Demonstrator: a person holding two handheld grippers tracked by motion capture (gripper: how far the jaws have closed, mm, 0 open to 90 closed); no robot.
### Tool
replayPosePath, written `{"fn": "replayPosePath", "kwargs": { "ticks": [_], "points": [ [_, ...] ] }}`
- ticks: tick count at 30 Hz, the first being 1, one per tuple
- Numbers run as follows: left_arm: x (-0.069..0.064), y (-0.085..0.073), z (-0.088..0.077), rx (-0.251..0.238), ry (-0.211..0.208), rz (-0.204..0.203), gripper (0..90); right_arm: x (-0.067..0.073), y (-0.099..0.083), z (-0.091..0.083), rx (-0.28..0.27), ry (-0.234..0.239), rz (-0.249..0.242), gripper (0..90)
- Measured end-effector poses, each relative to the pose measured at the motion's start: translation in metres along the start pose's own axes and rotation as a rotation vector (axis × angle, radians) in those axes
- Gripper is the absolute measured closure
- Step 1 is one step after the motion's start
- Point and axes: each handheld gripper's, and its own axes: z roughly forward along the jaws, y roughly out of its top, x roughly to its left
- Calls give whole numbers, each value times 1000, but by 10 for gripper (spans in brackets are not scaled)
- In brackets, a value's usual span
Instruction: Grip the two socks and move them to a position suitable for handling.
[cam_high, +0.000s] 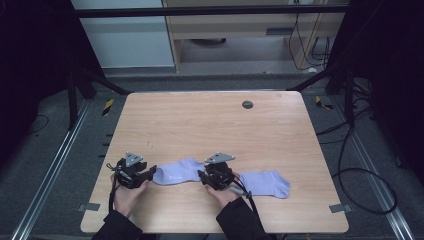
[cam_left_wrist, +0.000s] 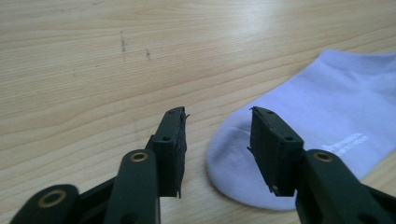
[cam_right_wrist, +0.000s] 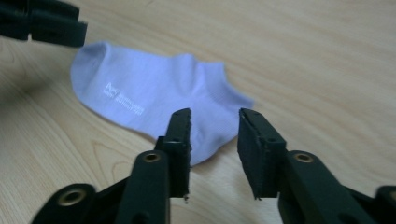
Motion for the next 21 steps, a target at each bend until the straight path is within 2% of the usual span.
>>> {"fn": "replayPosePath", "kwargs": {
  "ticks": [1,2,6,8,9,10,14,17,18,19,21],
  "points": [
    [-1,0,-1,-5,-11,-6,521,-7,4,-7,-18,-15,-5,571],
    [-2,0,-3,-8,-17,-12,521,-7,4,-7,-18,-15,-5,571],
    [-7,3,-7,-17,-40,-9,486,-24,7,-23,-17,-25,-14,493],
    [-10,4,-9,-17,-54,-9,468,-34,6,-32,-10,-27,-12,470],
    [-11,5,-10,-18,-64,-12,458,-44,3,-43,0,-31,-8,457],
    [-13,5,-11,-15,-72,-14,458,-44,3,-43,0,-31,-8,457],
    [-20,7,-14,-12,-93,-2,439,-63,-7,-65,-3,-62,-1,443],
    [-27,9,-16,-5,-108,12,423,-77,-18,-83,-12,-83,18,440],
    [-29,10,-16,-4,-114,16,415,-86,-25,-94,-14,-97,34,440],
    [-32,11,-16,-1,-118,19,415,-86,-25,-94,-14,-97,34,440],
    [-38,12,-15,4,-125,29,413,-95,-32,-105,-9,-116,41,441]
  ]
}}
